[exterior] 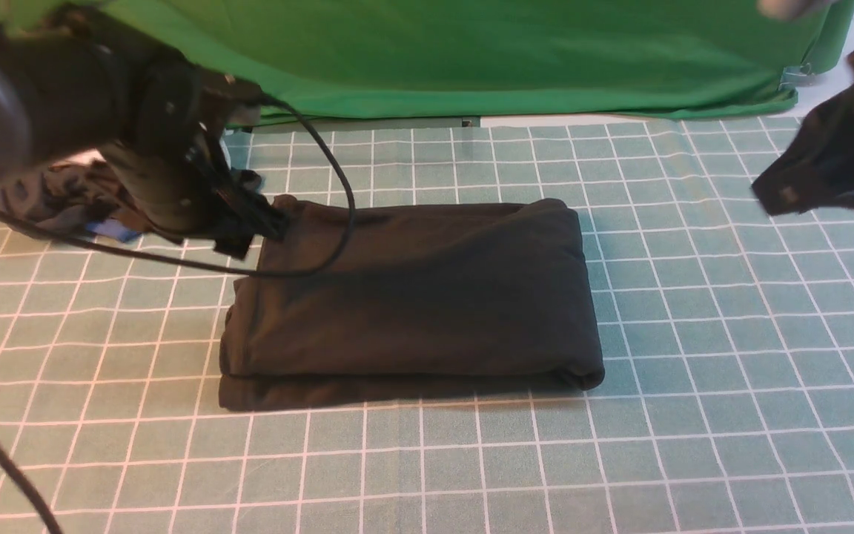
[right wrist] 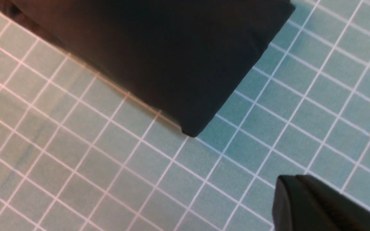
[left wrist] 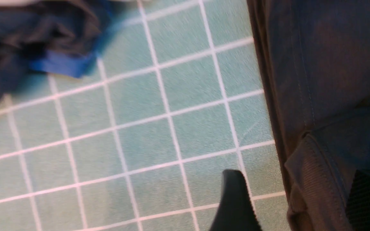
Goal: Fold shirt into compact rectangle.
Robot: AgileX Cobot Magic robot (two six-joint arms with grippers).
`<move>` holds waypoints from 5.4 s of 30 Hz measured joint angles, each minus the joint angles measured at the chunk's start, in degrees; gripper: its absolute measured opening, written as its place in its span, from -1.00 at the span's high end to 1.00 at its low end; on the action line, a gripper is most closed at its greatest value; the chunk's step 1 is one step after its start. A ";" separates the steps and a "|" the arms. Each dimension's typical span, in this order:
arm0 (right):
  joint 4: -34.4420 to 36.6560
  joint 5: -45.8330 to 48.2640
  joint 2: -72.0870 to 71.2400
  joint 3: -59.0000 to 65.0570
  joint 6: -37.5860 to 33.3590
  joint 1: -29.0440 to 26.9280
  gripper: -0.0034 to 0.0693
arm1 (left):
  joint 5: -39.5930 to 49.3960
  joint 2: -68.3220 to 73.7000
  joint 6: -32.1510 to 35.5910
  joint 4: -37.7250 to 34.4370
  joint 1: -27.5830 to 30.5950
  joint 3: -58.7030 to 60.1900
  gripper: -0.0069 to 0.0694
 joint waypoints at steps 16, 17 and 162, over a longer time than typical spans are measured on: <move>11.26 -11.53 18.39 0.00 -1.54 1.34 0.90 | -3.16 2.37 12.05 -31.43 -2.92 -0.28 0.70; 11.38 -11.93 20.14 0.00 -1.54 1.85 0.90 | -2.57 4.28 12.01 -31.53 -2.92 -0.34 0.76; -3.70 -51.82 -79.38 51.14 -2.81 3.23 0.25 | -34.84 -98.05 15.77 -19.53 16.97 74.34 0.77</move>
